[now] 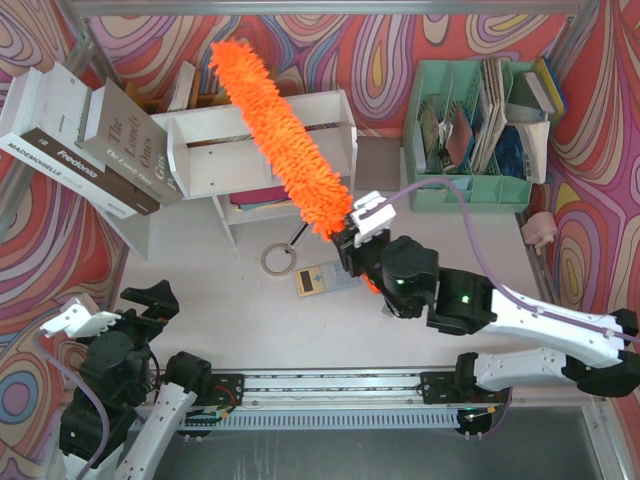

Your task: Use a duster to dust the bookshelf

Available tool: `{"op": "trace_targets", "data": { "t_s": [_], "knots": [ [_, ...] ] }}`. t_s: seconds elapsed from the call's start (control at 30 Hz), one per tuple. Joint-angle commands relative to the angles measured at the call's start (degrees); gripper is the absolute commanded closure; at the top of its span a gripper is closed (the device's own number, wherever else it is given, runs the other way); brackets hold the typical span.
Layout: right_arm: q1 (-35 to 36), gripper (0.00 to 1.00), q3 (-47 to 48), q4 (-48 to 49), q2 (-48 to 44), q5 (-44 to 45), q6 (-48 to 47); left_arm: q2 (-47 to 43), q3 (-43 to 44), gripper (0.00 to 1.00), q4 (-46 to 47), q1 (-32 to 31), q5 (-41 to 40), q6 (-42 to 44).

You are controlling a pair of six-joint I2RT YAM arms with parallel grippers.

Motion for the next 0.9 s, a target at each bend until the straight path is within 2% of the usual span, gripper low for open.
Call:
{"op": "trace_targets", "data": {
  "t_s": [0.0, 0.2, 0.33, 0.57, 0.87],
  "knots": [
    [0.0, 1.0, 4.3, 2.9, 3.8, -8.1, 1.8, -0.8, -0.6, 0.01, 0.8, -0.3, -0.4, 0.6],
    [0.1, 1.0, 10.1, -0.3, 10.2, -10.9, 4.3, -0.8, -0.6, 0.01, 1.0, -0.3, -0.1, 0.7],
    [0.1, 1.0, 14.4, -6.9, 12.7, -3.0, 7.7, -0.8, -0.5, 0.01, 0.7, -0.3, -0.3, 0.6],
    [0.0, 1.0, 16.5, -17.0, 12.0, 7.8, 11.3, -0.8, -0.5, 0.02, 0.8, -0.3, -0.1, 0.7],
    [-2.1, 1.0, 15.2, -26.1, 5.2, 19.6, 15.0, -0.8, -0.6, 0.01, 0.9, -0.3, 0.1, 0.6]
  ]
}}
